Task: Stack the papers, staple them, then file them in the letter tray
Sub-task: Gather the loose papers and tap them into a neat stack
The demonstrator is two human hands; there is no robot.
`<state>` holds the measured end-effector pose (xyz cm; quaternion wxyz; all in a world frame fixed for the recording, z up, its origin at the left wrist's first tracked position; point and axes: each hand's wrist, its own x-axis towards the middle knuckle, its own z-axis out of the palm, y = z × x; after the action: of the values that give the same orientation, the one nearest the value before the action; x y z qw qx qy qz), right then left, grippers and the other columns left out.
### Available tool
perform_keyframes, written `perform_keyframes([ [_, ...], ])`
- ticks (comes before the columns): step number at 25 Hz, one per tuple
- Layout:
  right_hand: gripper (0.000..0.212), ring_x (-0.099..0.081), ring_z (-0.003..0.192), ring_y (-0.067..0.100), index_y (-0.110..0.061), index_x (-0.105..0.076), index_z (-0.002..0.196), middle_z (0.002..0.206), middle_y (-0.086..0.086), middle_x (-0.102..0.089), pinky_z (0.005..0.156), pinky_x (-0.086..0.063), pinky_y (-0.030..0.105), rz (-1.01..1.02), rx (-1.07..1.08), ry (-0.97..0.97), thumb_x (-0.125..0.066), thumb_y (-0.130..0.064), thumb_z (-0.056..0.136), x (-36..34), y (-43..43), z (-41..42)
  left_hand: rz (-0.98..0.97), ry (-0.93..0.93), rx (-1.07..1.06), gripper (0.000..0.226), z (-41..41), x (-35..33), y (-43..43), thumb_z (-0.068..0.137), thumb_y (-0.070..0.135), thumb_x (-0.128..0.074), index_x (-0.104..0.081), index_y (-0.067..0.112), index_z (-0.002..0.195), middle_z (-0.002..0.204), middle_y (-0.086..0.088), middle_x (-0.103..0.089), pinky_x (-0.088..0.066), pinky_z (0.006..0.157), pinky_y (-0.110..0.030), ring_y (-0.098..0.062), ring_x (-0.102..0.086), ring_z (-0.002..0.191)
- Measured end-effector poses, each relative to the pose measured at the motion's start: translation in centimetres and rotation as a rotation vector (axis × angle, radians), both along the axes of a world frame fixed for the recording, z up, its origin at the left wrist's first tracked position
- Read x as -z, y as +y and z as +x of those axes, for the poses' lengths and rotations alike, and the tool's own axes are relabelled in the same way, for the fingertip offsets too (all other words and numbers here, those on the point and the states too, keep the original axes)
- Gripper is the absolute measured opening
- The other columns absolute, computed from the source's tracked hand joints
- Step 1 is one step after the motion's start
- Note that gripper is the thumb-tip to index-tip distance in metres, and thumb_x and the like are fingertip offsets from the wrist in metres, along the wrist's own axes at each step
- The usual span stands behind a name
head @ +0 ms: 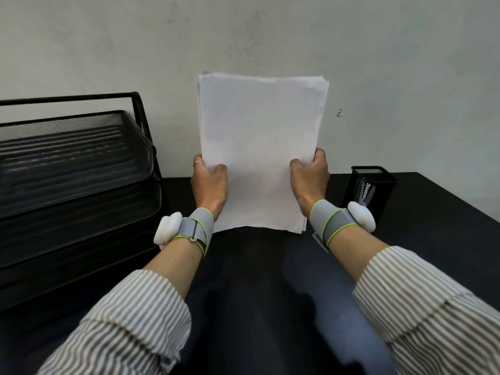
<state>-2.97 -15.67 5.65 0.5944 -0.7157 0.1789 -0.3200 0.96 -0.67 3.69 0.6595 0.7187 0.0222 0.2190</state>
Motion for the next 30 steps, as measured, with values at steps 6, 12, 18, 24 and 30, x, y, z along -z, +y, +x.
perform_keyframes([
  [6, 0.023, -0.053, 0.073, 0.019, -0.011, -0.052, 0.108, 0.074, -0.012, -0.051, 0.069, -0.039, 0.024, -0.041, -0.012, -0.027, -0.050, -0.009, 0.085, -2.6, -0.4, 0.4, 0.082, -0.089, -0.038, 0.030, 0.4, -4.5, 0.2, 0.084, 0.014, -0.050, -0.052, 0.006, 0.113, 0.095, -0.002, -0.058, -0.045, 0.080, -0.028, -0.021, -0.055, 0.085],
  [12, 0.041, -0.054, 0.089, 0.022, -0.011, -0.044, 0.125, 0.100, -0.001, -0.057, 0.077, -0.041, 0.025, -0.150, 0.016, -0.141, -0.049, -0.008, 0.085, -7.1, -0.8, 0.9, 0.134, -0.290, -0.025, 0.037, 0.7, -10.7, 0.3, 0.083, 0.012, -0.048, -0.050, 0.011, 0.119, 0.095, 0.002, -0.055, -0.044, 0.079, -0.025, -0.017, -0.052, 0.081],
  [18, 0.064, -0.048, 0.095, 0.013, -0.023, -0.038, 0.140, 0.131, 0.003, -0.051, 0.079, -0.032, 0.015, -0.368, 0.016, -0.280, -0.042, 0.001, 0.081, -9.0, -0.9, 1.3, 0.291, -0.415, -0.006, 0.044, 0.4, -12.3, 0.3, 0.078, 0.007, -0.042, -0.054, 0.020, 0.118, 0.097, 0.004, -0.055, -0.041, 0.081, -0.018, -0.008, -0.055, 0.087],
  [24, 0.052, -0.055, 0.103, 0.020, -0.023, -0.059, 0.128, 0.124, 0.013, -0.046, 0.072, -0.028, 0.008, -0.493, 0.050, -0.221, -0.043, 0.000, 0.084, -8.4, -0.9, 1.5, 0.406, -0.434, -0.065, 0.035, 0.8, -11.1, 0.5, 0.082, 0.008, -0.045, -0.067, 0.020, 0.106, 0.109, 0.000, -0.045, -0.026, 0.072, 0.010, -0.010, -0.052, 0.106],
  [30, 0.048, -0.054, 0.098, 0.017, -0.020, -0.058, 0.126, 0.124, 0.011, -0.046, 0.071, -0.027, 0.006, -0.490, 0.057, -0.233, -0.045, -0.001, 0.084, -8.4, -1.1, 1.2, 0.346, -0.439, -0.078, 0.035, 0.9, -10.8, 0.8, 0.081, 0.008, -0.046, -0.066, 0.019, 0.108, 0.119, -0.008, -0.053, -0.029, 0.075, 0.006, -0.013, -0.052, 0.110],
])
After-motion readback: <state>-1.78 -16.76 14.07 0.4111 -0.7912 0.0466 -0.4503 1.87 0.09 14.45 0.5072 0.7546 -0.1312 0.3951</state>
